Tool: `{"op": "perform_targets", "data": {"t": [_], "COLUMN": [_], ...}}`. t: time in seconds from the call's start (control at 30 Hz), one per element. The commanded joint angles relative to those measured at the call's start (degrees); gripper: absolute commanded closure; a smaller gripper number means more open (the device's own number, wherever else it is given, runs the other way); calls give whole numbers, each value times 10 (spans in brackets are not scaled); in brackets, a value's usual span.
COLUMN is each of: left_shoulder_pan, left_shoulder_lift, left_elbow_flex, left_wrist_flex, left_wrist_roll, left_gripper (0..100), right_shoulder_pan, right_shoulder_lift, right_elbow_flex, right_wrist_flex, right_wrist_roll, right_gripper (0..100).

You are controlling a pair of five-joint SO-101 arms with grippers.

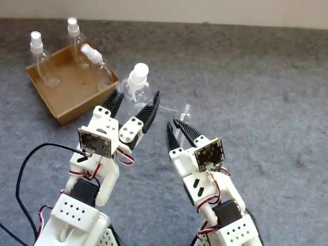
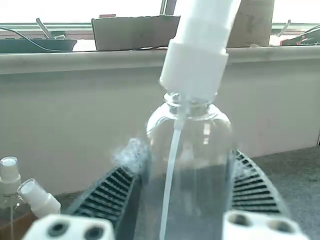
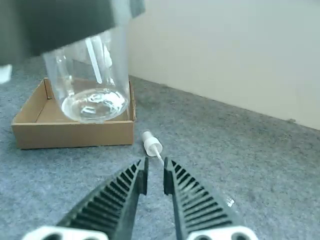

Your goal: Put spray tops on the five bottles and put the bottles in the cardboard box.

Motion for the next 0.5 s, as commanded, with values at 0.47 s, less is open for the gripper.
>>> {"op": "perform_targets", "data": {"t": [0.47], "left_shoulder_pan": [10], "left_shoulder_lift": [273], "left_elbow_flex": [-171], "left_wrist_flex": [-73], "left_wrist_roll": [8], "left_gripper": [899], "right_shoulder_pan": [-2], "right_shoulder_lift": [-3], "right_elbow_flex": [93], "right_wrist_flex": [20], "right_wrist_roll": [3], "right_gripper": [957]}}
